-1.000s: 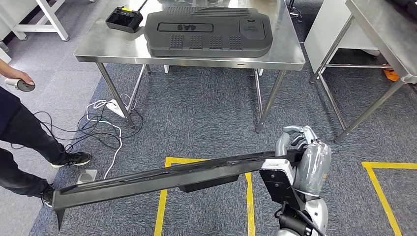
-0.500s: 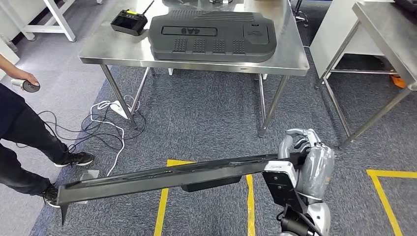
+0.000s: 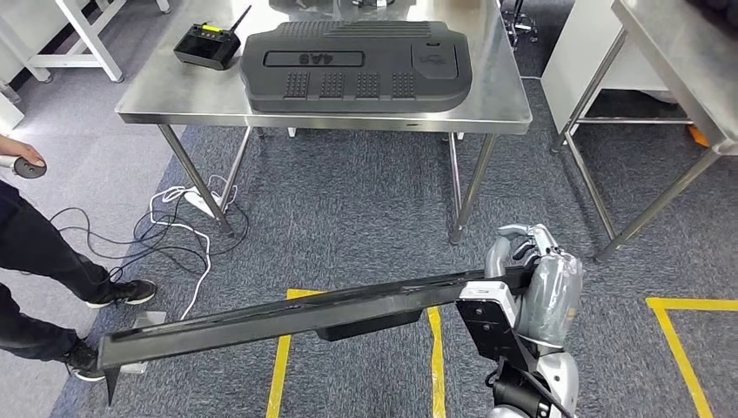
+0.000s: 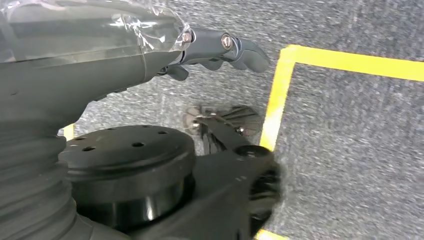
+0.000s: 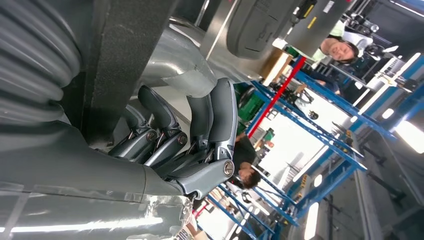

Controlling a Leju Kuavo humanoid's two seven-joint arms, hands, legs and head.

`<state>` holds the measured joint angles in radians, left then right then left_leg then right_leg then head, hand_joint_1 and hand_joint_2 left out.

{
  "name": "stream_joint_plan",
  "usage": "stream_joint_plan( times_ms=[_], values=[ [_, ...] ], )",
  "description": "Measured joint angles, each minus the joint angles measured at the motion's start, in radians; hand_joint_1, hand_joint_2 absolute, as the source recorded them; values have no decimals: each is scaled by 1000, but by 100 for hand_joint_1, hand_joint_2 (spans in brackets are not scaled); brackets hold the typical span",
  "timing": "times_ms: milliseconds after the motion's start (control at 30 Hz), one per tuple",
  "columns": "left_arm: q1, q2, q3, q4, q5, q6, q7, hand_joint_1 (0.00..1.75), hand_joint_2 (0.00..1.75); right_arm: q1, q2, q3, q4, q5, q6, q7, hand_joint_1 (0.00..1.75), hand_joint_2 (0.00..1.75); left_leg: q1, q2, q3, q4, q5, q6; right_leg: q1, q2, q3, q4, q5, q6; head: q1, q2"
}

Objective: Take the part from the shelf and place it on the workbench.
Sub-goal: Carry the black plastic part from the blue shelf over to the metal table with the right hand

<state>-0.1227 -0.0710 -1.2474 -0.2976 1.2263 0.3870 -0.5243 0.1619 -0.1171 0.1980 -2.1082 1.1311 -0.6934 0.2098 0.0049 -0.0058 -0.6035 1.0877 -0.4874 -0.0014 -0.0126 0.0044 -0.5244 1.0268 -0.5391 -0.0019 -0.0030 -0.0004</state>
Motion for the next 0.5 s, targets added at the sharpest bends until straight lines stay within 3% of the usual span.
stream_joint_plan(
  times_ms=[100, 200, 367, 433, 467, 500],
  values=[
    [-1, 0, 0, 0, -1, -1, 2, 0, 175, -1, 0, 0, 0, 0, 0, -1, 175, 175, -8, 0, 17, -51, -1, 9, 1, 0, 2, -5, -5, 13, 0, 0],
    [-1, 0, 0, 0, -2, -1, 3, 0, 175, -1, 0, 0, 1, 0, 0, -3, 175, 175, 1, 2, 27, -70, 2, 18, 0, -1, 2, 10, -22, 27, 3, 0],
    [-2, 0, 0, 0, -2, -1, 3, 0, 175, -2, 0, 0, 1, 0, 0, -4, 175, 175, 3, 2, 33, -76, 2, 23, 0, -2, -12, 46, -43, 32, 7, 0],
    [-3, 0, 0, 0, -2, -1, 3, 0, 175, -2, 0, 0, 1, 0, 0, -4, 175, 175, 3, 3, 33, -76, 1, 26, -1, -1, -42, 101, -70, 34, 10, 0],
    [-3, 0, 0, 0, -2, -1, 3, 0, 175, -2, 0, 0, 2, -1, 0, -4, 175, 175, 2, 3, 36, -76, -2, 29, -1, -1, -80, 162, -84, 37, 14, 0],
    [-3, 0, 0, 0, -2, -1, 3, 0, 175, -1, 0, 0, 3, -1, 0, -5, 175, 175, 2, 3, 42, -76, -7, 30, -1, -1, -103, 186, -72, 38, 19, 0]
  ],
)
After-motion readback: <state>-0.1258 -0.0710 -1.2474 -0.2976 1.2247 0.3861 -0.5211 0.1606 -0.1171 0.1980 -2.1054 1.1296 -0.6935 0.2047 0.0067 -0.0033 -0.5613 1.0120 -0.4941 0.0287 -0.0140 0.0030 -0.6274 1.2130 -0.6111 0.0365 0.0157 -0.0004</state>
